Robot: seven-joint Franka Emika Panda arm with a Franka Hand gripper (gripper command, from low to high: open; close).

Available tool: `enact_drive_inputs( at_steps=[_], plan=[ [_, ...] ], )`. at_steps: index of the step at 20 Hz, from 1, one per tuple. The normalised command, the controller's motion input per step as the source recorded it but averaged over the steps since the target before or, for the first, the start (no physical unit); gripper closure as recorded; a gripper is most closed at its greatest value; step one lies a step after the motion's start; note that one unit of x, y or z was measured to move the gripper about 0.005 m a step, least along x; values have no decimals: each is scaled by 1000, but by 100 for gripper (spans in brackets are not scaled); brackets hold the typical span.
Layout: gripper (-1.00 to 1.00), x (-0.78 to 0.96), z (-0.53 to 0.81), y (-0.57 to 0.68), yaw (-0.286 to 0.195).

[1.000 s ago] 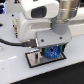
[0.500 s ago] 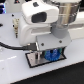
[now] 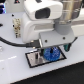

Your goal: Insert the blue gear onto the right peg, followed by the red gear

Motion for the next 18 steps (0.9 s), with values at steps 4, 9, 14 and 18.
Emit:
enact_drive_inputs(
  at_steps=[4,9,14,18],
  plan=[
    [-100,-399,290,229,0],
    [-100,-583,108,292,0],
    [-100,-630,45,335,0],
    [-100,-542,-10,375,0]
  ],
)
